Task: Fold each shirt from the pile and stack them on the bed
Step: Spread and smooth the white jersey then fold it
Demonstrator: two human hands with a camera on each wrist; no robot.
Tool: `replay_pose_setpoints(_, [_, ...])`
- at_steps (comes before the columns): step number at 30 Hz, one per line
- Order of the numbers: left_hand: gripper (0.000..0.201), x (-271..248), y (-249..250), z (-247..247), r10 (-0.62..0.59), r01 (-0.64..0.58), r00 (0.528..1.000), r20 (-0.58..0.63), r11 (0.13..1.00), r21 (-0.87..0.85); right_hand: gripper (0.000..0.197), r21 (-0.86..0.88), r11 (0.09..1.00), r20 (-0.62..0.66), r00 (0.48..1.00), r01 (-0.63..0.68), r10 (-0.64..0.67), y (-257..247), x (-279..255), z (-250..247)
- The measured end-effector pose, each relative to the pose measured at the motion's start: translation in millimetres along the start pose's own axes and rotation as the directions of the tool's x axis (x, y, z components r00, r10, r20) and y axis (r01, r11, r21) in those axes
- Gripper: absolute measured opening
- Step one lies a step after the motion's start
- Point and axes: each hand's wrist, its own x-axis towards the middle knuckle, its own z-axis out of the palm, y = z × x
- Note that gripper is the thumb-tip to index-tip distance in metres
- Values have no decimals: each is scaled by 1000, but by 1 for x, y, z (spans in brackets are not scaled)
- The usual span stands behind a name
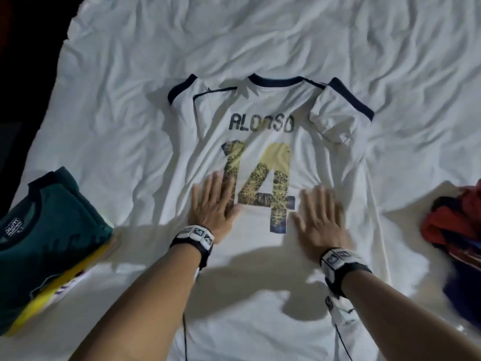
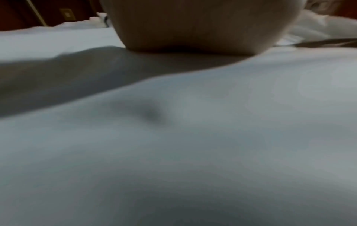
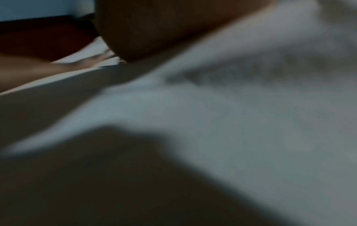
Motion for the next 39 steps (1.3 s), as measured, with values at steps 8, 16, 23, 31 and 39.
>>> replay_pose_setpoints(8, [75,46,13,-36,59,-65,985,-161,997,-33,70,36,999,-151,988,17,-12,-34,48,-27])
replay_pose_setpoints(16, [78,99,-2,-41,-160,153,977,-138,986,-62,64,118,993,-108,994,-1,14,-15,100,-57])
replay_pose_setpoints(23, [78,136,116,-59,273,-324,894,-355,942,-91,32,342,937,-610,775,70,164,37,165,-138])
replay_pose_setpoints(31, [79,175,185,-36,131,-162,961,-243,980,-116,54,259,963,-141,983,-75,115,80,247,-174])
replay_pose_setpoints(39, [70,173,188,-30,98,-138,960,-262,981,-138,32,633,751,-202,897,-187,393,136,220,-174])
